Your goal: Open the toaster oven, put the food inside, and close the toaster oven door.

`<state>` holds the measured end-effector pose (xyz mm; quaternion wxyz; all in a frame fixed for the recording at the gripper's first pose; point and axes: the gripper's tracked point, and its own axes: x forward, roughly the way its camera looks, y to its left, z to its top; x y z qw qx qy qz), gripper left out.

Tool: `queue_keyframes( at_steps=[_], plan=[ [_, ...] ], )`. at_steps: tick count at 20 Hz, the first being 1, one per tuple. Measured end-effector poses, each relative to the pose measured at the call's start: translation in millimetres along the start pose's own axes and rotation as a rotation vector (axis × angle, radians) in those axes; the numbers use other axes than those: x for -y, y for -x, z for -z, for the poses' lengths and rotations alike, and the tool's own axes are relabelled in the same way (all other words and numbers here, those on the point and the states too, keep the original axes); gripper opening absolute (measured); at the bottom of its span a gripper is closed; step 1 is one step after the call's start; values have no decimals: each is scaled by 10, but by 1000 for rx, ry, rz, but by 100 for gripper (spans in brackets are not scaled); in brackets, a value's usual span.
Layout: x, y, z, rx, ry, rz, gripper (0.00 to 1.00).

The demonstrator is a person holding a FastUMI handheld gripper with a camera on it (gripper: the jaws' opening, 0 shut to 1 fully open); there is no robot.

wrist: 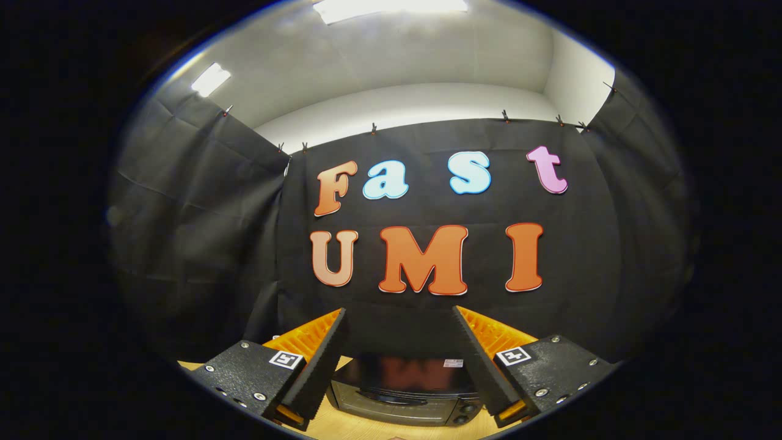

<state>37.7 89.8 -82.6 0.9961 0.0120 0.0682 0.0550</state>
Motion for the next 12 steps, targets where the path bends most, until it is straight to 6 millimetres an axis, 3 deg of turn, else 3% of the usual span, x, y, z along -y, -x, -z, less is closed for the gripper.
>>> queue_keyframes(
  at_steps=[4, 8, 12],
  plan=[
    [-215, -186, 459, -72, 3, -14, 99],
    [-454, -363, 1142, -216, -73, -27, 99],
    [-459, -539, 1604, -294, -35, 36, 99]
  ],
)
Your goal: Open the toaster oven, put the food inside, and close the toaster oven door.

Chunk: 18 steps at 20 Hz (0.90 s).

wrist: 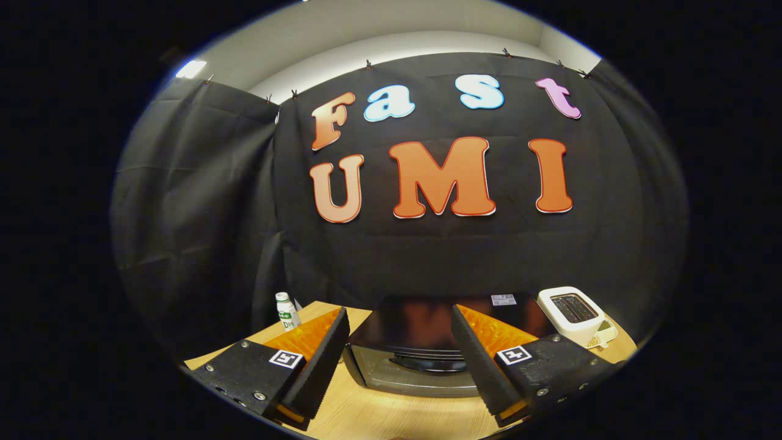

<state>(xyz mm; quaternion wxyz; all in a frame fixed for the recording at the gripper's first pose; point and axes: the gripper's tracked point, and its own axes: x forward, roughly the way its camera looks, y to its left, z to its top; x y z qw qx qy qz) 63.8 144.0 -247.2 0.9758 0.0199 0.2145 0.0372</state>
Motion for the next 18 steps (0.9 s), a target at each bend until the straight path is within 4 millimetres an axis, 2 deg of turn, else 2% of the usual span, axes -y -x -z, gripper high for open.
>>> queue_keyframes(
  at_steps=[5, 7, 9, 13, 18],
  plan=[
    [22, -173, 384, -52, 30, 68, 99],
    [90, -291, 520, -84, 16, 92, 100],
    [187, -381, 610, -93, 25, 130, 99],
    [208, -470, 844, -129, 31, 150, 100],
    [191, -459, 845, -74, 19, 127, 100]
  ],
)
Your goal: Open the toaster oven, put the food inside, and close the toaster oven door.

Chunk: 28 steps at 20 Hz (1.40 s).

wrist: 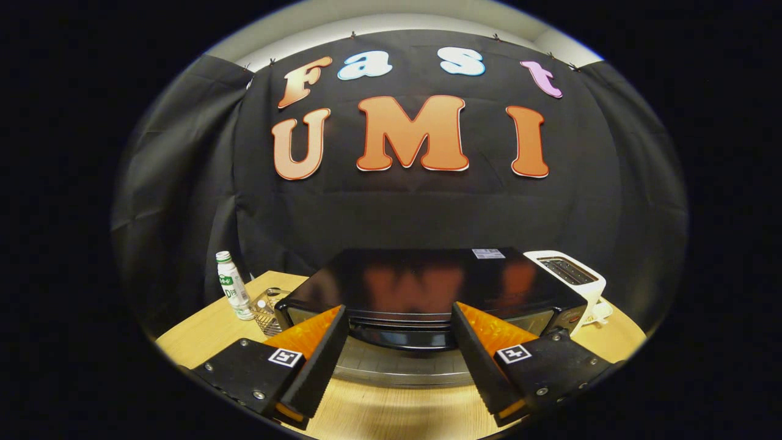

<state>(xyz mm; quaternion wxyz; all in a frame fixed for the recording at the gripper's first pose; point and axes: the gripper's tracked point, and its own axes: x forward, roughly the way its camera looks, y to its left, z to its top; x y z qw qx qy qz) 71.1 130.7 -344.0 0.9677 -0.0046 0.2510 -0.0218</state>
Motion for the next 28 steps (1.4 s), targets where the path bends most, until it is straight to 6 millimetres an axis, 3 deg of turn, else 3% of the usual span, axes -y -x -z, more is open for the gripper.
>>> queue_keyframes(
  at_steps=[4, 9, 13, 18, 23, 28],
  plan=[
    [-20, 149, 44, 7, 6, -56, 98],
    [-34, 688, 326, -71, -9, -152, 88],
    [-66, 1029, 576, -159, -128, -259, 88],
    [-99, 1232, 850, -256, -268, -325, 85],
    [-127, 1371, 1247, -341, -284, -347, 76],
    [-122, 1423, 1565, -425, -313, -358, 75]
  ],
)
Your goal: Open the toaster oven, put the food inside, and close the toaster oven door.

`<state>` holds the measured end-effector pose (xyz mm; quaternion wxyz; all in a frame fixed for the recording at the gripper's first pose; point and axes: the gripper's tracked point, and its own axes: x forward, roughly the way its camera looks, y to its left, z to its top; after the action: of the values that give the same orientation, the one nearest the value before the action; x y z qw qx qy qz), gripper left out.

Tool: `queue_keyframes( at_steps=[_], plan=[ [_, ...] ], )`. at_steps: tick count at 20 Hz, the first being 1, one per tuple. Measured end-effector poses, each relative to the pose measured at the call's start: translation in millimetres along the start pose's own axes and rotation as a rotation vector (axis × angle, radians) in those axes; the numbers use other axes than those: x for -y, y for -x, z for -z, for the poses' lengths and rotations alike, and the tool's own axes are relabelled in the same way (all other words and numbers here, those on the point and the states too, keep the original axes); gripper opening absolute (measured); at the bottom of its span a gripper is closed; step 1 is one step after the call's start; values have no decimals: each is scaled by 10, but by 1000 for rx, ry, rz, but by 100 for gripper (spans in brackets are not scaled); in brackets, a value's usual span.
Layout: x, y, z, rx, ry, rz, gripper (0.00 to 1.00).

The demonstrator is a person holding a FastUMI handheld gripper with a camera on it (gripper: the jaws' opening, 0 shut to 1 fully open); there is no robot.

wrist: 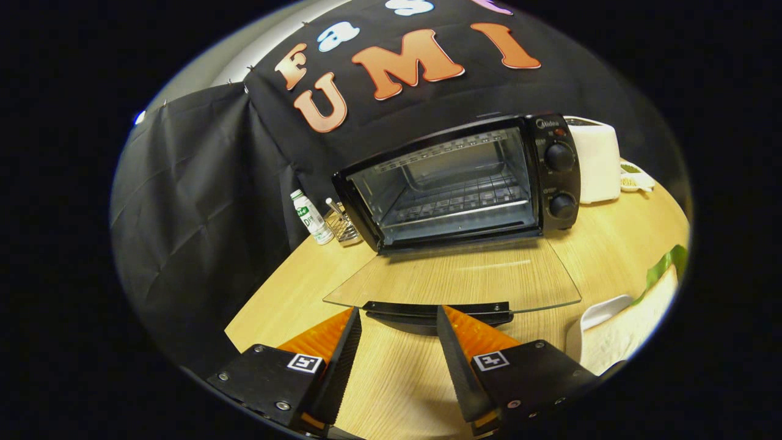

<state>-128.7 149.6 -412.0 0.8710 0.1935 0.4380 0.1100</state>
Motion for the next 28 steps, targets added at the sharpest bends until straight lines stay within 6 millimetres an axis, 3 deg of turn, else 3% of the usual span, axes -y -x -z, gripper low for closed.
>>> queue_keyframes(
  at_steps=[3, 8, 12, 16, 21, 24, 28],
  plan=[
    [84, -69, 241, -63, 6, 12, 75],
    [75, -35, 200, -41, 13, -15, 75],
    [256, 176, 55, -4, 82, 21, 78],
    [309, 620, -170, 27, 95, -27, 81],
    [868, 1188, -597, 86, 179, 104, 93],
    [1225, 1474, -795, 92, 207, 184, 94],
    [1495, 1654, -906, 69, 170, 199, 95]
  ],
)
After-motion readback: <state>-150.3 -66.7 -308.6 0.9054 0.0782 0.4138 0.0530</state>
